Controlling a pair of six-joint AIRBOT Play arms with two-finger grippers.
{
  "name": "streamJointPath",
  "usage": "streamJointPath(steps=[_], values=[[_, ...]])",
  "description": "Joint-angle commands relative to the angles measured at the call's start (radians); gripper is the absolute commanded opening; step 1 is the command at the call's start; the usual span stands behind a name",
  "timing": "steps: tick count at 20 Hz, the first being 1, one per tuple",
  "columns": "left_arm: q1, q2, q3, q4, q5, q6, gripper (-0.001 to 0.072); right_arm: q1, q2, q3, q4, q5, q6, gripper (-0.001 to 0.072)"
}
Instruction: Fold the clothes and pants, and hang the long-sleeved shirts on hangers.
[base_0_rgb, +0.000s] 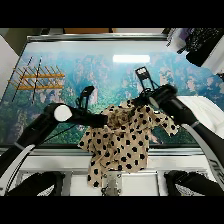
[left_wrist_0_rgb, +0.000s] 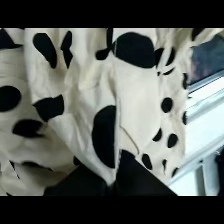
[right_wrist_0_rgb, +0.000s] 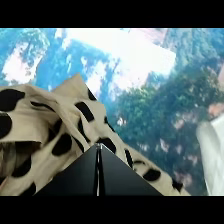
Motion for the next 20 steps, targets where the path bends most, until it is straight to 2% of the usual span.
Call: streamJointPath(steps=[1, 3, 6, 7, 8, 9, 10, 13, 16, 18, 20], values=[[0.019, 0.186, 0.0, 0.0, -0.11, -0.014, 0.0009, 0.0, 0.24, 0.014, 0.122, 0.332, -0.051, 0.0008], [0.0, 0.263, -0.001, 0.001, -0.118, -0.037, 0.0009, 0.0, 0.326, 0.011, 0.21, 0.335, -0.037, 0.0009], [-0.03, 0.27, -0.001, 0.014, -0.114, -0.038, 0.0009, 0.0, 0.362, -0.033, 0.354, 0.207, -0.034, 0.0021], [-0.03, 0.245, -0.001, 0.017, -0.106, -0.038, 0.0009, 0.0, 0.356, -0.062, 0.401, 0.161, -0.042, 0.0137], [-0.03, 0.211, -0.001, 0.017, -0.098, -0.038, 0.0009, 0.002, 0.347, -0.096, 0.436, 0.124, -0.041, 0.0419], [-0.03, 0.175, -0.001, 0.016, -0.09, -0.037, 0.0009, 0.002, 0.333, -0.135, 0.462, 0.089, -0.04, 0.0532], [-0.03, 0.144, -0.001, 0.016, -0.08, -0.032, 0.0009, 0.008, 0.313, -0.172, 0.474, 0.063, -0.04, 0.051], [-0.03, 0.076, -0.001, 0.016, -0.065, -0.015, 0.0009, 0.062, 0.219, -0.219, 0.472, -0.002, -0.04, 0.051], [-0.03, 0.07, -0.001, 0.016, -0.063, -0.015, 0.0009, 0.143, 0.094, -0.219, 0.436, -0.131, -0.039, 0.0503], [-0.03, 0.093, -0.001, 0.019, -0.057, -0.015, 0.0009, 0.162, 0.015, -0.219, 0.402, -0.239, -0.032, 0.0357], [-0.03, 0.127, -0.001, 0.039, -0.06, -0.016, 0.0009, 0.154, -0.055, -0.218, 0.399, -0.34, -0.029, 0.0328]])
